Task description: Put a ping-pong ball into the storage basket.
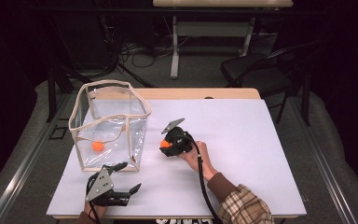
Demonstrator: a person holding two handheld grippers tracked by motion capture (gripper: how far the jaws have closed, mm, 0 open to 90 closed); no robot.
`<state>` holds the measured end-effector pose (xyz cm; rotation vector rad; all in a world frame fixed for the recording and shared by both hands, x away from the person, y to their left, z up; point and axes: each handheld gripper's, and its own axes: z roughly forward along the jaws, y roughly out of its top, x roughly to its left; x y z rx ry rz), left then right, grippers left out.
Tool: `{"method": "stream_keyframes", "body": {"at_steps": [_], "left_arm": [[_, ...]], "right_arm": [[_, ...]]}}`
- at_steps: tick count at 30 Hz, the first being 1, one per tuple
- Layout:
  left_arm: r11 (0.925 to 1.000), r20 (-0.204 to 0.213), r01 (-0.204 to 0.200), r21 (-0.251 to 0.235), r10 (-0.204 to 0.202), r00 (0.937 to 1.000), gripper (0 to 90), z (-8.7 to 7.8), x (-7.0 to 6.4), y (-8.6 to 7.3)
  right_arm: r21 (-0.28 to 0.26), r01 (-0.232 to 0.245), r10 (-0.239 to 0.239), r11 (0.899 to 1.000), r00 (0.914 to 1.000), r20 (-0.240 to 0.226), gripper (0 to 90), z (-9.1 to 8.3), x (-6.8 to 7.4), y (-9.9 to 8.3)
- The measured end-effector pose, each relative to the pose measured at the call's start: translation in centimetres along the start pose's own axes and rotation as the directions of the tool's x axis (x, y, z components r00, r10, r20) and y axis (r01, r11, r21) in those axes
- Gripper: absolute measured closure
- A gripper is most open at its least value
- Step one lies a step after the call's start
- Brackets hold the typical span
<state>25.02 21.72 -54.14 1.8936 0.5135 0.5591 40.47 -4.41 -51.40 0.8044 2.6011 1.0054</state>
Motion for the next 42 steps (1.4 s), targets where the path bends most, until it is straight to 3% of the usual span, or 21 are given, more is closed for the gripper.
{"method": "stream_keyframes", "body": {"at_steps": [42], "left_arm": [[0.9999,0.002,-0.002,0.011,0.002,1.0,15.8,0.1,0.0,0.0]], "right_arm": [[-0.028,0.016,-0.016,0.999,0.9995,0.029,50.3,-2.7,-0.3,1.0]]}}
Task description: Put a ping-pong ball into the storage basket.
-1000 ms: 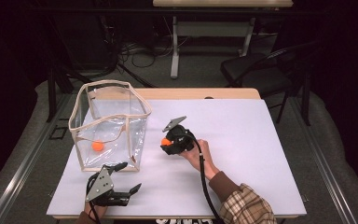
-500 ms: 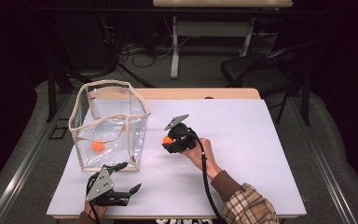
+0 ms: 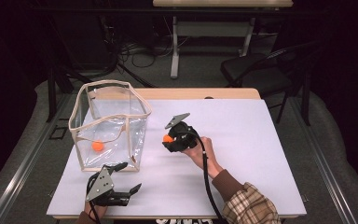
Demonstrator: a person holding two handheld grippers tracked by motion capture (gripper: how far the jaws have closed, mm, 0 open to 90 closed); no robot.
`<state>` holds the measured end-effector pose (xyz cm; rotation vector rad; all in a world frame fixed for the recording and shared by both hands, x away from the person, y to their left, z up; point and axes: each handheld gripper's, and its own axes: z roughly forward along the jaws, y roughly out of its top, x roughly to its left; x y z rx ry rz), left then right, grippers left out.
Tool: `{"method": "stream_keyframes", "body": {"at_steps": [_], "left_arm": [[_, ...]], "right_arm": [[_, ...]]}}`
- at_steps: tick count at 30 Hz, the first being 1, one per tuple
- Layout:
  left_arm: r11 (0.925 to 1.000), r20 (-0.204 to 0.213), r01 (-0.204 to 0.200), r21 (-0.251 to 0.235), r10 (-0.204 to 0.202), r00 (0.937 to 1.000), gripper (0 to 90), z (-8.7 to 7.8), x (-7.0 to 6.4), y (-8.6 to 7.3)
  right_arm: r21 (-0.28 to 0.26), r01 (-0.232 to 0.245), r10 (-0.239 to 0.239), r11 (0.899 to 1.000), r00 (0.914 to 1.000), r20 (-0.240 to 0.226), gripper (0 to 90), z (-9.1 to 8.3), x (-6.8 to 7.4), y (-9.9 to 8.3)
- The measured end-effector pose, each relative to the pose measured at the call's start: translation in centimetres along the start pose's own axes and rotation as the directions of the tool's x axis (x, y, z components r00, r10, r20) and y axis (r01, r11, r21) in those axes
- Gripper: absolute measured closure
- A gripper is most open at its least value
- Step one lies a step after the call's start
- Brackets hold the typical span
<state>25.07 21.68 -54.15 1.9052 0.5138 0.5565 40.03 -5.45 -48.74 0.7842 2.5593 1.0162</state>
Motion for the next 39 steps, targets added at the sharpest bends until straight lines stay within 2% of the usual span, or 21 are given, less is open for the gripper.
{"method": "stream_keyframes", "body": {"at_steps": [18,23,39], "left_arm": [[1.0,0.0,-0.001,-0.002,0.001,1.0,15.8,0.0,0.0,0.0],[1.0,0.0,0.0,-0.001,0.0,1.0,15.8,0.0,0.0,0.0],[1.0,0.0,0.0,-0.001,0.0,1.0,15.8,0.0,0.0,0.0]], "right_arm": [[-0.021,0.008,-0.007,1.0,0.9999,0.015,50.3,-1.5,-0.4,1.1],[-0.024,0.022,-0.021,0.999,0.9995,0.023,50.4,-1.9,-0.5,1.4],[-0.051,0.003,-0.001,0.999,0.9992,0.04,50.4,-3.3,-1.4,2.2]]}}
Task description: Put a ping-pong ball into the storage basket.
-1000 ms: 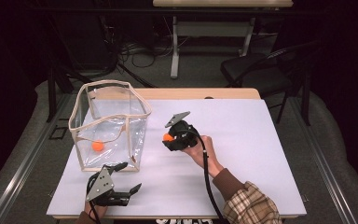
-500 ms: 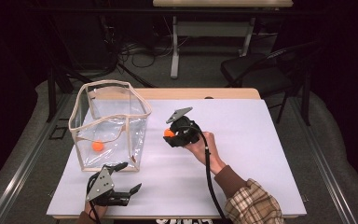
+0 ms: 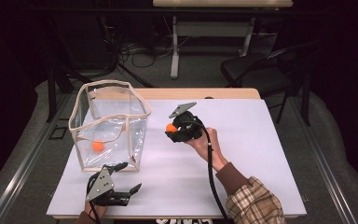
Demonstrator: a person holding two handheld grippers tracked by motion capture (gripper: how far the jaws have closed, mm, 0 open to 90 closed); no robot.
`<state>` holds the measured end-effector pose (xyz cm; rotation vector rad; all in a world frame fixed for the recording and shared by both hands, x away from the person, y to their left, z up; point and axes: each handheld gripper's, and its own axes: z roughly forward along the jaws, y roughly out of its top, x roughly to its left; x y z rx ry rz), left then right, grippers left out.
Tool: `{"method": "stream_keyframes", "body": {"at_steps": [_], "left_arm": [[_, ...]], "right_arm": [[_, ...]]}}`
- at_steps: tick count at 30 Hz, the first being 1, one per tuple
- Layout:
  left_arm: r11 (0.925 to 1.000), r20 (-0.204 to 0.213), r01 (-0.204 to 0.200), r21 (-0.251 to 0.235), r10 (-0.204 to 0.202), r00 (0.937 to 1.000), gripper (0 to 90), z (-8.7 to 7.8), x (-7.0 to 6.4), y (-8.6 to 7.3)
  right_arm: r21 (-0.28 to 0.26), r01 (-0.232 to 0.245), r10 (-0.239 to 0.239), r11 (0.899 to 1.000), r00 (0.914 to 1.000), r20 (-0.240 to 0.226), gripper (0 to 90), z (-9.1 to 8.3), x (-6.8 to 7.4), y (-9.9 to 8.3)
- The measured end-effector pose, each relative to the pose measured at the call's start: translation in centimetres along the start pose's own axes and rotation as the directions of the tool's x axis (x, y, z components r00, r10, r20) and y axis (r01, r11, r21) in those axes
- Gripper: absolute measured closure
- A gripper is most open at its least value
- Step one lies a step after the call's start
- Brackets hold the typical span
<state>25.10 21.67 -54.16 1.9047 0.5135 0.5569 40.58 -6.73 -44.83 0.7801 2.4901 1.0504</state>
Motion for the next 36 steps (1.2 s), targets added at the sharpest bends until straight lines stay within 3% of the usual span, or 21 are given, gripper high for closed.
{"method": "stream_keyframes", "body": {"at_steps": [36], "left_arm": [[1.0,0.001,0.0,0.0,0.0,1.0,15.8,0.0,0.0,0.0]], "right_arm": [[-0.051,0.027,-0.026,0.998,0.9993,0.026,50.4,-1.8,-0.6,3.2]]}}
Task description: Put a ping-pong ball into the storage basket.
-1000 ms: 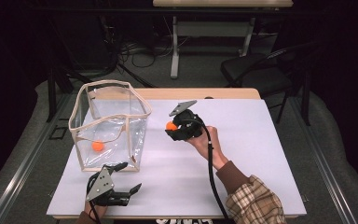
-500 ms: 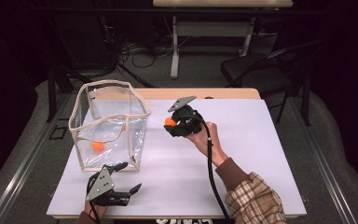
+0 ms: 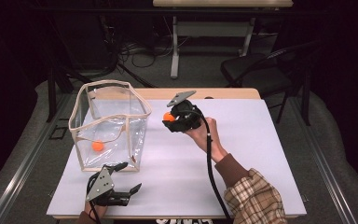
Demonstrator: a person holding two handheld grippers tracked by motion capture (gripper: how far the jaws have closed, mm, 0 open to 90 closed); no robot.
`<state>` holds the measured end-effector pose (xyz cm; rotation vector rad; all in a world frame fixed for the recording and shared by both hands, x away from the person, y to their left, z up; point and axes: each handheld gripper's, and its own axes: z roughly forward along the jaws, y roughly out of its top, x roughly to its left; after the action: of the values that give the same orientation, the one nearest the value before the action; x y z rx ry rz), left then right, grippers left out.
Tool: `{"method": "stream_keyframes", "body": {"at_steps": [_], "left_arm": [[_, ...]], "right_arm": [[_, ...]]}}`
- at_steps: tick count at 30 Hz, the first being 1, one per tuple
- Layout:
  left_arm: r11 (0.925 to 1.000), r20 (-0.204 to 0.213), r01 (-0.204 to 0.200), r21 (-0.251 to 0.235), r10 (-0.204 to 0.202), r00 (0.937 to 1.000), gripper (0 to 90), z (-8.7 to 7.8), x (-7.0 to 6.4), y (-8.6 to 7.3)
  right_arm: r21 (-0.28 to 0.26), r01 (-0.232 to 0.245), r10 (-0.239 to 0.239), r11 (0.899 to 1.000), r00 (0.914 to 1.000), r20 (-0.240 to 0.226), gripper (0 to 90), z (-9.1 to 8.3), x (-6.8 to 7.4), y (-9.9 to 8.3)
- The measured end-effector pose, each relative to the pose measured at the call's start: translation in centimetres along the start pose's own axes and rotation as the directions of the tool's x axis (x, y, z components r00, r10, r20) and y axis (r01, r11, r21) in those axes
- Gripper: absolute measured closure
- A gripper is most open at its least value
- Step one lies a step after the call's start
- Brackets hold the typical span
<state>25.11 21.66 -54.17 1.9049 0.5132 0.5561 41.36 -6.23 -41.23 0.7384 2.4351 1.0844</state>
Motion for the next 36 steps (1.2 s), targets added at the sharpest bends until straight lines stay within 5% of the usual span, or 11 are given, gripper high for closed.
{"method": "stream_keyframes", "body": {"at_steps": [36], "left_arm": [[1.0,0.003,0.002,0.001,-0.002,1.0,15.8,0.1,0.0,0.0]], "right_arm": [[-0.013,0.015,-0.014,1.0,0.9997,0.02,50.4,-0.2,-0.6,2.6]]}}
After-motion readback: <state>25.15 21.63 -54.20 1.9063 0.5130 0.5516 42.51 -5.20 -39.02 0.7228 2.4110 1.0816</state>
